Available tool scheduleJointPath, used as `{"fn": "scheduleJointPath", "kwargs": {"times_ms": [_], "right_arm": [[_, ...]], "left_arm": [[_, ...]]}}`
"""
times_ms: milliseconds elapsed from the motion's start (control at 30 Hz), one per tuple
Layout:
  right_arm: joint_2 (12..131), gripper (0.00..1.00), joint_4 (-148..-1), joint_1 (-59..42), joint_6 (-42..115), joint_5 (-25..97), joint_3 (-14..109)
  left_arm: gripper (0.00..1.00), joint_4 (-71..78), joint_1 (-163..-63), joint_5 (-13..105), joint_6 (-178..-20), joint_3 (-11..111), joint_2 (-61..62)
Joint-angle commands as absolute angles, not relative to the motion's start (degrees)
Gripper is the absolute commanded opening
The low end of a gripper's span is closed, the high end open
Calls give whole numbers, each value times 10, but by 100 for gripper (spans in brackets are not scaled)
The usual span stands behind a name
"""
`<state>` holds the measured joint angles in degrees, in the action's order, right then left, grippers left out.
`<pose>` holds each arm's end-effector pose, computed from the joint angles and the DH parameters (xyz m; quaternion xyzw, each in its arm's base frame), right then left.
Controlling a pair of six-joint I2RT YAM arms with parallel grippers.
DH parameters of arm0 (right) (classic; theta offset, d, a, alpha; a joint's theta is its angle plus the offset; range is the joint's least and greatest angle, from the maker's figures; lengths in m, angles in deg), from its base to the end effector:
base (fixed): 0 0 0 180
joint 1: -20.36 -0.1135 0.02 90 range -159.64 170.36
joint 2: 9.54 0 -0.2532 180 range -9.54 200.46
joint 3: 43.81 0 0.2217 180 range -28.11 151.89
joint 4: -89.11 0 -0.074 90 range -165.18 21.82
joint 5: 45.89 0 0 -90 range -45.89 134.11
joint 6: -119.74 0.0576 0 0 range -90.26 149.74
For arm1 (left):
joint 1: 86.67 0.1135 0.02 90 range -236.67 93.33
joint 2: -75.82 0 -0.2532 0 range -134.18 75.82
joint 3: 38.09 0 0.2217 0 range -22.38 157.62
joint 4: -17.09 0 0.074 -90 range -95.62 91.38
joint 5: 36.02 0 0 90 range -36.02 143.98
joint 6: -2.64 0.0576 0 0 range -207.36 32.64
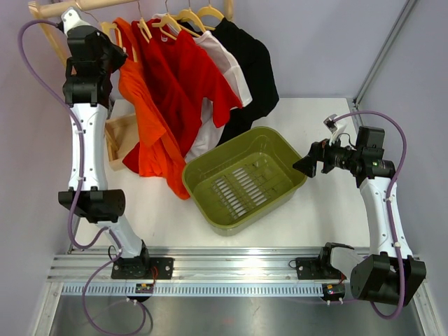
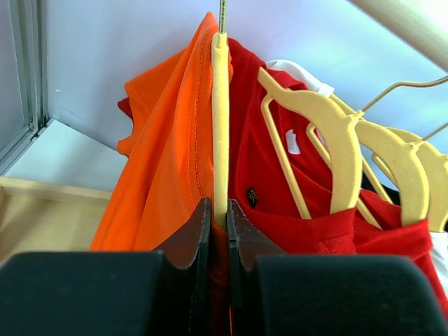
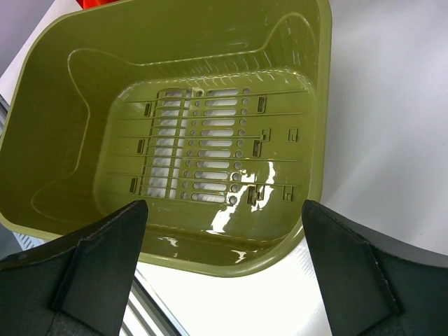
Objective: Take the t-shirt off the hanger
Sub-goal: Grab a hanger with a tshirt on it with the left arm
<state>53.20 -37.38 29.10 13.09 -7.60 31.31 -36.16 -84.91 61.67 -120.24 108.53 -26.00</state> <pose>0.2077 0.0138 0.3140 -0.2365 0.8049 0.3055 0.4504 0.3584 0.0187 0.4983 -0.2667 0.7083 -0.1259 0.6414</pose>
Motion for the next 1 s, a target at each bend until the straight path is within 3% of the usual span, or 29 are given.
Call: {"fn": "scheduleJointPath", "kwargs": {"times_ms": [0, 433, 800, 967], "right_arm": [[521, 100, -380, 288, 121, -82, 310], [516, 100, -375, 288, 109, -86, 310], [521, 99, -268, 288, -41, -224, 320], [549, 100, -186, 287, -115, -266, 346]], "left_arm": [[0, -255, -844, 607, -1205, 1097, -187], [0, -245, -844, 572, -1192, 1073, -151], [0, -176, -844, 518, -1126, 749, 91], [0, -206, -844, 470, -1078, 660, 181]]}}
